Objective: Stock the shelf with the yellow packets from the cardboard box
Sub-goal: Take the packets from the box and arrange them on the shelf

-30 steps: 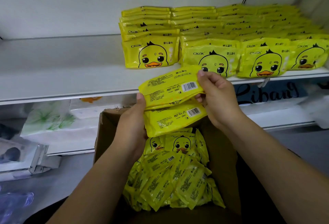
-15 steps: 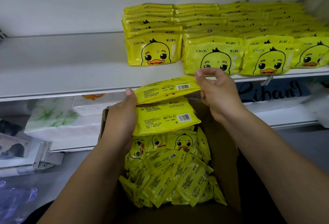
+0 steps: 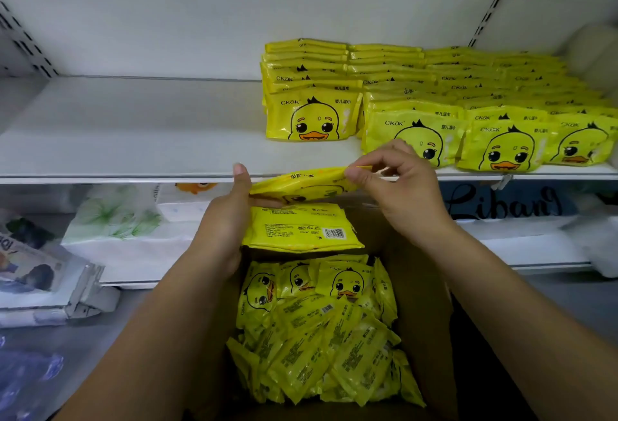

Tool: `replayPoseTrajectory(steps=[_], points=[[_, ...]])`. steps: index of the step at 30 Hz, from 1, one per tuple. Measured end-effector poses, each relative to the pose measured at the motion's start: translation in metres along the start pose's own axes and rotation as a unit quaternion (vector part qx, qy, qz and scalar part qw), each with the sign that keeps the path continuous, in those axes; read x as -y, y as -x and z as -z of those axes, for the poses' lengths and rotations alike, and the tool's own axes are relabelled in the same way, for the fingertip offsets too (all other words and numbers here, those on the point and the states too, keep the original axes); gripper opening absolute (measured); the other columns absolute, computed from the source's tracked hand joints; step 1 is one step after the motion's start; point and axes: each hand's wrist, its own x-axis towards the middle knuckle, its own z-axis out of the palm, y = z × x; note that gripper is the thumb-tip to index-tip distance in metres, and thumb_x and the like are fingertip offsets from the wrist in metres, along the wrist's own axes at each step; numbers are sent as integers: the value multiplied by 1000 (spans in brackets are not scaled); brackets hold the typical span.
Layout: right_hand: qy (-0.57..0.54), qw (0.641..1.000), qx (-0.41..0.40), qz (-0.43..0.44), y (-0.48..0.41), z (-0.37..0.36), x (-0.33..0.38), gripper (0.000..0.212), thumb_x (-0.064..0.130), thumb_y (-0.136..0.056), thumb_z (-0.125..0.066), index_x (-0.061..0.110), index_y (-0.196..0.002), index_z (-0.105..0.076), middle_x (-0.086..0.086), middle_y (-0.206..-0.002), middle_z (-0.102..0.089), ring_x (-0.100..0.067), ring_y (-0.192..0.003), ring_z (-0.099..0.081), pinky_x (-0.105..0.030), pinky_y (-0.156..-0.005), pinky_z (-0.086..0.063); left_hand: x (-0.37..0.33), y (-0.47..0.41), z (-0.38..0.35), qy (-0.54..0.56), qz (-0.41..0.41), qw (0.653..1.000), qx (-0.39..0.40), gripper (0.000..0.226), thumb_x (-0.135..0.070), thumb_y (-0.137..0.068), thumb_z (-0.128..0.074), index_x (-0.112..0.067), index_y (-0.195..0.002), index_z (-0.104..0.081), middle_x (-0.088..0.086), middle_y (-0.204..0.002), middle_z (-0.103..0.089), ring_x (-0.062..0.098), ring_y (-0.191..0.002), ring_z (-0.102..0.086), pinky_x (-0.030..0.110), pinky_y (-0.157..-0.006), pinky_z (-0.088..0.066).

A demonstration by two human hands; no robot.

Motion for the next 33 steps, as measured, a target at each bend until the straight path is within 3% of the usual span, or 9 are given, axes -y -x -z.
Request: replayPoseTrajectory(steps=[2, 5, 9, 13, 15, 17, 21, 26, 33], points=[[20, 999, 3, 25, -9, -5, 9, 13, 23, -83, -80, 30, -83, -70, 5, -109, -56, -9, -107, -55, -18, -88, -44, -1, 2, -2, -32, -47, 998, 10, 83, -76, -98, -25, -22, -78, -84, -5, -121, -68, 19, -115, -61, 44, -110, -41], [46, 998, 19, 28, -25, -15, 21, 9, 20, -91, -72, 21, -86, -65, -4, -99, -67, -11, -82, -56, -27, -75, -45, -3, 8, -1, -74, -103, 992, -28, 70, -64, -103, -31, -23, -75, -80, -25, -75, -66, -4, -82, -55, 21, -79, -37], [20, 1000, -18, 6, -55, -20, 35, 18, 18, -97, -64, 23, -82, -57, -13, -66, -54, -14, -58, -48, -29, -57, -37, 2, 1, 10, -131, -153, 978, -46, 59, -64, -100, -43, -22, -83, -81, -10, -81, -68, 11, -86, -60, 24, -71, -39], [-133, 985, -92, -57, -90, -32, 33, 10, 16, -101, -59, 19, -92, -56, -3, -67, -53, -10, -48, -49, -26, -49, -44, 2, -3, 16, -117, -175, 975, -69, 58, -61, -98, -51, -13, -87, -81, 12, -92, -73, 13, -77, -56, 20, -69, -37], [-136, 981, -123, -57, -103, -40, 21, 9, 10, -101, -57, 16, -95, -54, 0, -68, -52, -3, -46, -48, -19, -48, -43, 0, -5, 16, -103, -178, 976, -73, 54, -59, -98, -53, -15, -87, -81, 7, -89, -73, 5, -75, -55, 18, -71, -38], [-44, 990, -130, -34, -113, -44, 7, 12, 7, -99, -57, 17, -95, -54, 6, -74, -56, 1, -57, -52, -23, -58, -44, -2, -10, 15, -98, -173, 977, -76, 51, -59, -98, -53, -17, -87, -81, 0, -81, -69, 1, -75, -55, 18, -71, -39], [165, 984, -54, 31, -122, -39, -6, 7, 12, -95, -65, 12, -102, -64, -2, -99, -66, -21, -96, -60, -31, -82, -45, -3, -18, 14, -101, -172, 977, -74, 48, -56, -98, -56, -16, -93, -81, -7, -83, -69, 6, -85, -61, 20, -70, -41], [439, 886, 103, 107, -127, -38, -1, 66, 42, -78, -81, 20, -135, -56, -4, -136, -57, -26, -129, -43, -40, -103, -33, -2, -28, 13, -72, -164, 981, -78, 45, -56, -94, -63, -17, -103, -81, 2, -110, -75, 18, -110, -65, 29, -89, -41], [537, 819, 57, 195, -142, -45, -11, 66, 40, -73, -83, 20, -131, -58, -3, -131, -59, -27, -127, -45, -41, -99, -22, -2, -22, 10, -23, -155, 985, -78, 36, -53, -93, -68, -20, -97, -81, -5, -103, -74, 12, -104, -64, 22, -84, -42]])
